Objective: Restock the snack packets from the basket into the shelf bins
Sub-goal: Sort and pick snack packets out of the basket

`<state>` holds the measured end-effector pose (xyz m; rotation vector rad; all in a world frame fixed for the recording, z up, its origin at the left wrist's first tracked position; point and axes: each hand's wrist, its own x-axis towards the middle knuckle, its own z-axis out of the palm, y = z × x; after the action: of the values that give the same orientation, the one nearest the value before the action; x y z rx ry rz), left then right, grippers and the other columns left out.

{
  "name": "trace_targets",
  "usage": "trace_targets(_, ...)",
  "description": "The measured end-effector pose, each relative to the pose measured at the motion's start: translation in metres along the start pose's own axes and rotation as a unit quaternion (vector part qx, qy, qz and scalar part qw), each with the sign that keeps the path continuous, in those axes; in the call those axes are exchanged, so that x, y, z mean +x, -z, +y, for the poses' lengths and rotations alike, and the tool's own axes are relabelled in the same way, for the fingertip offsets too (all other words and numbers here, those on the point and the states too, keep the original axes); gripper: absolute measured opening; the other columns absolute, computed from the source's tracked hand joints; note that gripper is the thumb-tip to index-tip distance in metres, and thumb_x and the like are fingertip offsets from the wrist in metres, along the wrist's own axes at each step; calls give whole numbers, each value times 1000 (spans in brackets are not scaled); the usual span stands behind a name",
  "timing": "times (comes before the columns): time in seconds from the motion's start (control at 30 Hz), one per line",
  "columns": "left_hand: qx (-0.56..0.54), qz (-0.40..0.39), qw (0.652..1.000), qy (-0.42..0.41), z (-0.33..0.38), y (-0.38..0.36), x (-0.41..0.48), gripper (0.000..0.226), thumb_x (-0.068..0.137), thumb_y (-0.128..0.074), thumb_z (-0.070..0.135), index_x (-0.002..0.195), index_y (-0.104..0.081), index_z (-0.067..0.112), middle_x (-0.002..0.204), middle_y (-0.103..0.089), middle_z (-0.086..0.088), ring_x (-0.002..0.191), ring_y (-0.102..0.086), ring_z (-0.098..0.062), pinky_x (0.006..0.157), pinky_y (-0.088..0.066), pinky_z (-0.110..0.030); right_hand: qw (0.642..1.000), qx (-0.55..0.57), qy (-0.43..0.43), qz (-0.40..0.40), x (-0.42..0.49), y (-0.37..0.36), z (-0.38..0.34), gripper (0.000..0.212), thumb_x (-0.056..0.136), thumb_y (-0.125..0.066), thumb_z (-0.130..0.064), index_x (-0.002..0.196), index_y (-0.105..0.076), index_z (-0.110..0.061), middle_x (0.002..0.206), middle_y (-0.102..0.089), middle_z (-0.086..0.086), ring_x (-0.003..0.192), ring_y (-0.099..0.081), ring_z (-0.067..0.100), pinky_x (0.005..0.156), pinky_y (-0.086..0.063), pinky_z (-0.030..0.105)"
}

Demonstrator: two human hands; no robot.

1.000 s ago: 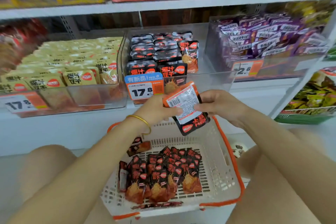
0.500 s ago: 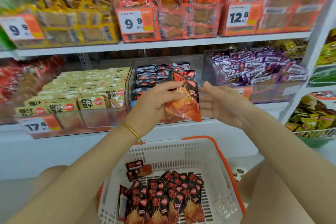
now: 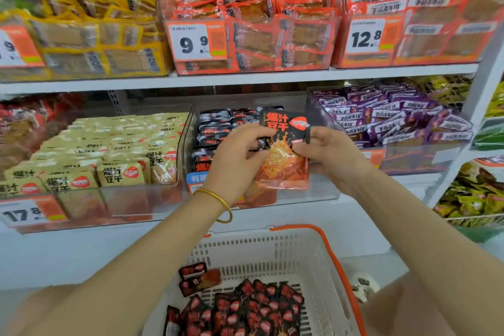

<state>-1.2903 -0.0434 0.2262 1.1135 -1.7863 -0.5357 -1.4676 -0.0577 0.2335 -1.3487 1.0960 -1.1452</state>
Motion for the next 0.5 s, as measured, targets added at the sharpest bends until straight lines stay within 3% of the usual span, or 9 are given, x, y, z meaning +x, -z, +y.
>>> trace_targets(0.07,45,-4,999,-12,-8,-5,13,32,91,-56,3,120,-58,17,125,-47,11,107,-56,-9,94,-42,-10,995,-23,40,88,22,9,-5,14,86,-61,4,84,-60,-9,58,-65,-10,58,-62,6,60,-53,26)
trace_targets(0.13,154,-17,988,-11,-20,-8,22,33,95,-52,13,128,-53,15,143,-40,-1,130,-41,-18,108,-28,-21,970,-110,88,197,50,21,-6,14,84,-61,5,88,-61,-8,69,-68,-2,64,-62,11,58,-50,23)
trace_targets(0.2,287,-61,956,-1,-37,-12,26,41,98,-46,26,138,-44,17,154,-26,-4,142,-22,-20,114,-16,-29,932,-254,88,243,78,30,6,15,82,-64,-3,96,-64,-7,86,-69,11,79,-63,24,67,-48,30)
trace_targets(0.3,422,-119,898,22,-54,-18,26,51,101,-25,44,148,-25,26,159,-12,1,146,-6,-16,118,-4,-41,897,-393,27,201,112,29,34,21,81,-64,-8,102,-64,-7,96,-67,18,94,-61,33,70,-42,33)
trace_targets(0.43,480,-136,867,5,-59,-25,24,78,84,9,57,150,-20,28,159,-14,0,146,-10,-18,117,1,-45,916,-353,-82,170,146,23,64,33,82,-67,-4,114,-62,-2,113,-65,17,108,-60,29,89,-44,33)
trace_targets(0.5,486,-146,862,1,-64,-26,26,81,81,10,57,149,-23,28,157,-19,-2,146,-14,-20,117,-3,-46,921,-343,-109,151,160,22,75,36,80,-70,-4,115,-61,0,116,-64,19,110,-60,29,93,-44,34)
